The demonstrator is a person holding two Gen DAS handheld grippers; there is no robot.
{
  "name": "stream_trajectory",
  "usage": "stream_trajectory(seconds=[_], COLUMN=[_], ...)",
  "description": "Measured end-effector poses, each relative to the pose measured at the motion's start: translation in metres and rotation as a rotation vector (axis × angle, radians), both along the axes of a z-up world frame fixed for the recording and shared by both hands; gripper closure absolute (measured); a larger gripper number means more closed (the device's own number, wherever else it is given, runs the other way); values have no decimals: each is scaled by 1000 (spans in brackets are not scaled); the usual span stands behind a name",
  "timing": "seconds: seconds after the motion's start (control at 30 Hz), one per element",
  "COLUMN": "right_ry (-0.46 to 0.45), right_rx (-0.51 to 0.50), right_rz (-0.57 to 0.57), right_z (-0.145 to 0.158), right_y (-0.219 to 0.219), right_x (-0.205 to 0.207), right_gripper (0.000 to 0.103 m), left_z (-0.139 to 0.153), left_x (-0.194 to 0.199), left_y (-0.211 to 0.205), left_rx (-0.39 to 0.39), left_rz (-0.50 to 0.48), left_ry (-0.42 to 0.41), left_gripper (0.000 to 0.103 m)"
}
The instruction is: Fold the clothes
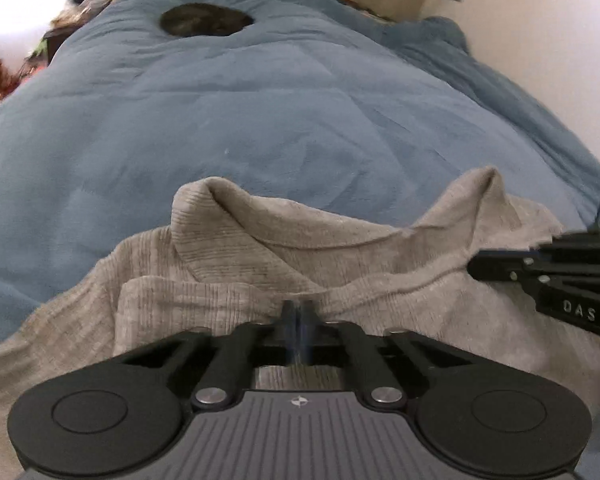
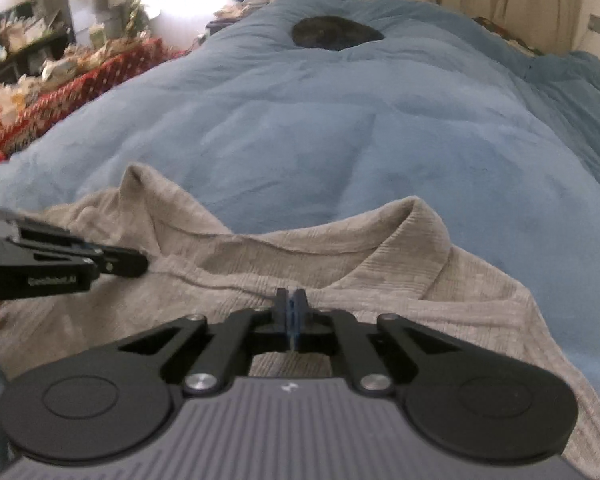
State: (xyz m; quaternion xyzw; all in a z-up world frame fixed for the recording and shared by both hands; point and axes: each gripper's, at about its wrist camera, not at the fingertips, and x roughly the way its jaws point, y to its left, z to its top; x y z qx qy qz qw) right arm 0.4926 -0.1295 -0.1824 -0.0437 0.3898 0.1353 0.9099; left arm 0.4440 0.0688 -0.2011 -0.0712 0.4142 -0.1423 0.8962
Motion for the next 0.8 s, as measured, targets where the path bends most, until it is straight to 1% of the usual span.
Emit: stream_trajectory(seconds=[0.13, 0.2, 0.27, 0.3, 0.33, 0.37, 0.4, 0.43, 0.47, 0.53, 0.6, 0.63, 0.7, 0.8], right_ry=[-31, -1, 28, 34, 19, 2, -22, -47, -68, -90, -106, -95, -71, -38], right_rx=[12, 16, 36, 46, 56, 67, 79, 90, 96, 82, 66, 57, 57, 59], right_rz=[-29, -38, -45, -47, -47, -48, -51, -55, -64, -105, -145, -163, -192, -233], right_z=[1, -6, -11, -12, -8, -3, 4, 12, 19, 30, 40, 39, 34, 27], right_y=[-6, -8, -12, -14, -17, -20, -26, -32, -39, -58, -78, -86, -98, -113], right_x=[-2, 4, 6, 6, 3, -2, -8, -14, -21, -35, -48, -50, -50, -49], right_gripper=[103, 101, 99, 92, 87, 77, 74, 73, 73, 73, 72, 72, 72, 72], left_z=[17, 15, 9, 8, 7, 8, 11, 14, 17, 22, 24, 23, 20, 12], left_x=[-11, -6, 2, 3, 3, -1, -8, -15, -22, -34, -39, -39, -38, -35], left_y=[5, 6, 10, 13, 17, 23, 31, 40, 48, 70, 85, 91, 100, 110], left_rx=[-19, -25, -54, -61, -65, -70, -89, -112, -134, -156, -134, -105, -73, -115], left_rz=[51, 71, 65, 66, 68, 71, 78, 84, 91, 135, 185, 206, 218, 242], left_ry=[-116, -118, -57, -34, -15, -16, -25, -34, -44, -64, -73, -67, -44, 3], left_gripper=[102, 102, 99, 96, 90, 87, 78, 71, 70, 70, 71, 75, 77, 82])
